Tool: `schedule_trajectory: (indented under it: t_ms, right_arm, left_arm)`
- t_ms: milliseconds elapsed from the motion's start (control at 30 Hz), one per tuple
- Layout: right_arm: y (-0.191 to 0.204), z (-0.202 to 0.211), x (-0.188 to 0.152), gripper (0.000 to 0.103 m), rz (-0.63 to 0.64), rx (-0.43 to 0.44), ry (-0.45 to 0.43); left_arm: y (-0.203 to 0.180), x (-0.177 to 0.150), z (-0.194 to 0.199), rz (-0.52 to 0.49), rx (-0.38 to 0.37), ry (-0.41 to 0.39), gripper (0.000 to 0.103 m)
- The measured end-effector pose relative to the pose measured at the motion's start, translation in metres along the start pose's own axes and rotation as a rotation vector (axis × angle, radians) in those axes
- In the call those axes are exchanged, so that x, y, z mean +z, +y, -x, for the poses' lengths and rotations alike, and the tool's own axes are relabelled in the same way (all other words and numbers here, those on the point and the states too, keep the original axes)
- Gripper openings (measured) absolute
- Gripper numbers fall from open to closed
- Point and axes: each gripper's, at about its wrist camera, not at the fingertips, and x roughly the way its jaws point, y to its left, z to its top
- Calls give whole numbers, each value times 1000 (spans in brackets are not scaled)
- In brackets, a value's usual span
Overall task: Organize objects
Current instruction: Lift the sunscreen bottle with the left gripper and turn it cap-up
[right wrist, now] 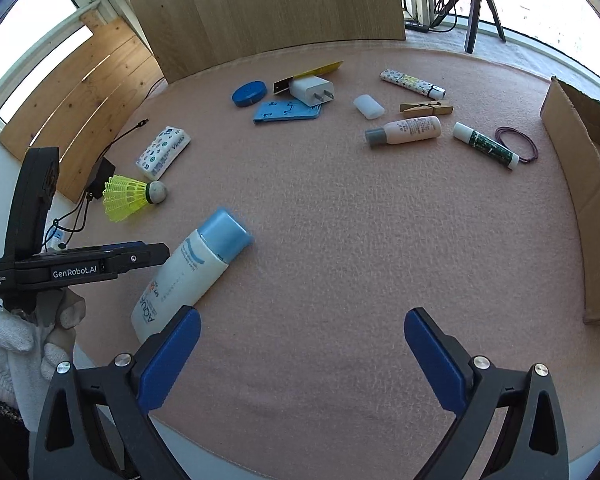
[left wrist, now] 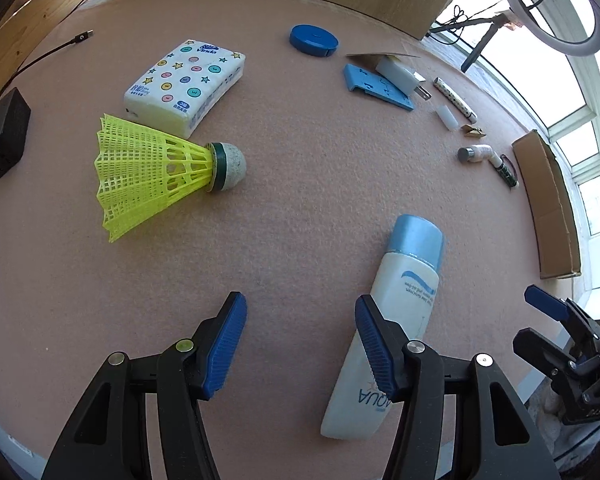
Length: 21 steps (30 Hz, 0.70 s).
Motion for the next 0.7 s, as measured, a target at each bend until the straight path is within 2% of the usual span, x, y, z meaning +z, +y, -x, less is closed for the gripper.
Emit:
schedule_trajectory:
  t_ms: [233, 333, 500, 567, 633, 700]
  right_arm:
    - [-6, -14, 12, 101, -50, 69, 29]
    - [-2, -18, 18, 101, -45, 88, 31]
    - [11, -30, 25, 101, -20, 116, 63]
    - [17, -36, 27, 98, -4, 131, 79]
    - [21, -43, 29, 90, 5, 142, 98]
    - [24, -48, 30, 86, 11, 146, 113]
  left_arm:
    - [-16, -23, 8, -48, -70, 3, 65]
    - [-33, -33, 13, -119, -84, -6, 68]
    - [-50, -30, 7, -152, -113, -14, 68]
    - [-55, -27, 1, -155, -113, -16, 67]
    - [-55, -26, -2, -151, -120, -13, 67]
    - [-57, -24, -4, -147, -130, -12, 65]
